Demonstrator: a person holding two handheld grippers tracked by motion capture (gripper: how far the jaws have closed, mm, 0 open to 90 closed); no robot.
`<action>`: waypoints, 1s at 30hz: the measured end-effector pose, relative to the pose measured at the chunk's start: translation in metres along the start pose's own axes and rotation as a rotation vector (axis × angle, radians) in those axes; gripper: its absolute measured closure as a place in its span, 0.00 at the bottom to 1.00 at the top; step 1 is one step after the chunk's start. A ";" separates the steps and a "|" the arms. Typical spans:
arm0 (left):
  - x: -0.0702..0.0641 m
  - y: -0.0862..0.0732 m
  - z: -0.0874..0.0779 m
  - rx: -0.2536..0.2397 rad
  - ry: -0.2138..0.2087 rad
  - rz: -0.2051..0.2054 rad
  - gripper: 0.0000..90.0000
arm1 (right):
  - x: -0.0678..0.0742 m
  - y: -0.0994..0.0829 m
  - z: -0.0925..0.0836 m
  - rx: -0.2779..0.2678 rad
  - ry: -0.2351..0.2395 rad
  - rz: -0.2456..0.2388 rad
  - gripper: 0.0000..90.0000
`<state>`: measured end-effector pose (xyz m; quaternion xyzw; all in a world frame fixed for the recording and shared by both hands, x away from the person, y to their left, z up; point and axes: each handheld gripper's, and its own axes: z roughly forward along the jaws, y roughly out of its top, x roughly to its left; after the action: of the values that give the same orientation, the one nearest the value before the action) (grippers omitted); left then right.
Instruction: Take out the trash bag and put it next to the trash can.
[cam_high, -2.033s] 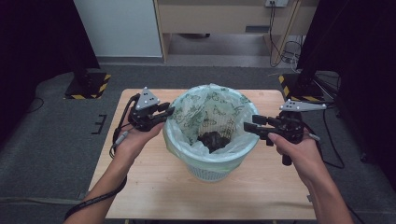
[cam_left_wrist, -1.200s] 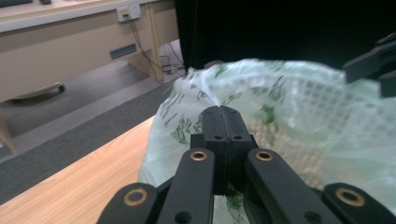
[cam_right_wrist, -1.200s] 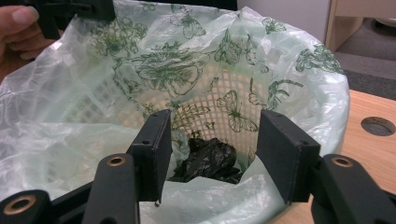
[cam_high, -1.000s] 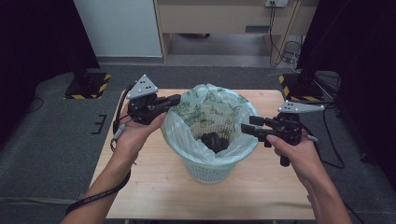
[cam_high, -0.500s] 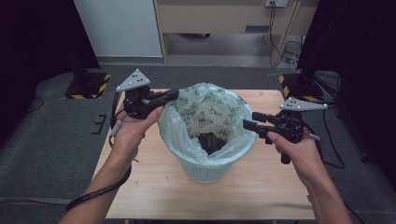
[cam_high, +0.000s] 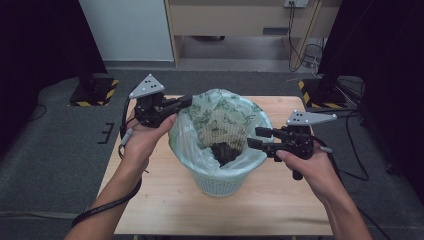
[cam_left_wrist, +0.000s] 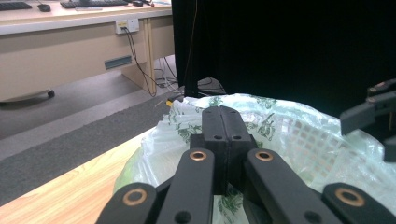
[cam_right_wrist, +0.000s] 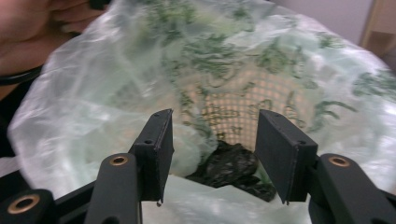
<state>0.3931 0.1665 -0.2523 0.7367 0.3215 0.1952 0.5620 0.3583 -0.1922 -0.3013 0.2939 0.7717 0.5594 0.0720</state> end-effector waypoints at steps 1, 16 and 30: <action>0.001 0.001 0.000 -0.008 0.001 -0.006 1.00 | 0.001 0.000 0.000 0.004 0.010 -0.008 0.52; 0.001 0.003 0.000 -0.012 0.013 -0.003 1.00 | 0.012 -0.009 0.006 0.123 0.197 -0.079 0.46; 0.004 0.000 -0.001 -0.018 0.019 -0.012 1.00 | 0.008 -0.010 0.007 0.152 0.223 -0.109 1.00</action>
<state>0.3953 0.1695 -0.2523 0.7279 0.3295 0.2017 0.5664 0.3513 -0.1843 -0.3113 0.1920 0.8299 0.5239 -0.0064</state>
